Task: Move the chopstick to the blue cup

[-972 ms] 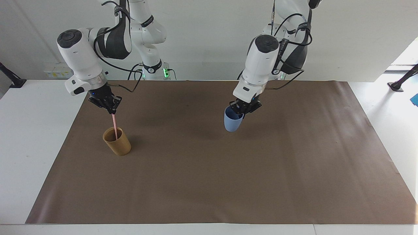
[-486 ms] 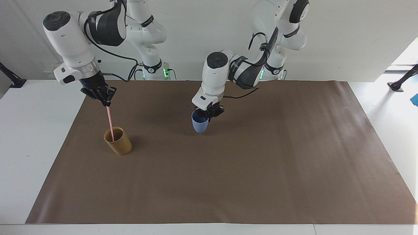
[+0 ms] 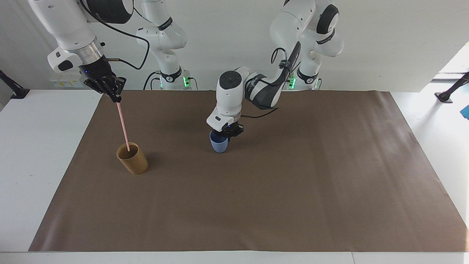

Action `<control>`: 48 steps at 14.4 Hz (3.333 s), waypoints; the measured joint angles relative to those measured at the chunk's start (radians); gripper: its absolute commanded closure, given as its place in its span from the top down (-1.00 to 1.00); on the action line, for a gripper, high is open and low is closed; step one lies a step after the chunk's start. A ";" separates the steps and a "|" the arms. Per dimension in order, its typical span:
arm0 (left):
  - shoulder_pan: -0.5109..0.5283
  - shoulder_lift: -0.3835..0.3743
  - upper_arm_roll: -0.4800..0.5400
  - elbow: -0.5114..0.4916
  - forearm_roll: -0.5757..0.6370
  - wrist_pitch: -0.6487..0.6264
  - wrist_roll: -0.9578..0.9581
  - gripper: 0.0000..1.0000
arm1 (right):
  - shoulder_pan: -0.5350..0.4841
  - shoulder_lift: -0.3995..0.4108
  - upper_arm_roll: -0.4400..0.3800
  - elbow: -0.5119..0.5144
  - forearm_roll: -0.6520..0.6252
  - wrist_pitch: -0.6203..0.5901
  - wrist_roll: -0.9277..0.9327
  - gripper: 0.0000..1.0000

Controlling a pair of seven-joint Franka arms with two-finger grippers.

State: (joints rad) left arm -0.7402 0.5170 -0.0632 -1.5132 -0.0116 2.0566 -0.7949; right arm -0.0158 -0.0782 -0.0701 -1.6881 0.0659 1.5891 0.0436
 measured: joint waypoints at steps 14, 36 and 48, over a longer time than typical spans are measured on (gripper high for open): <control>0.253 -0.302 0.021 0.005 0.051 -0.245 0.161 1.00 | 0.099 -0.001 0.106 0.003 0.283 -0.013 0.486 -1.00; 0.675 -0.561 0.020 -0.057 0.023 -0.524 0.846 1.00 | 0.337 0.117 0.133 -0.185 0.261 0.319 0.732 0.63; 0.716 -0.603 0.025 -0.062 -0.070 -0.554 0.848 1.00 | 0.228 0.074 0.112 -0.065 0.023 0.312 0.583 1.00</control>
State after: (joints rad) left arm -0.0239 -0.0864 -0.0383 -1.5752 -0.0811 1.5023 0.0529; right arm 0.2122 -0.0046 0.0422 -1.7528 0.0892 1.9015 0.6268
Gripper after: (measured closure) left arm 0.000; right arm 0.000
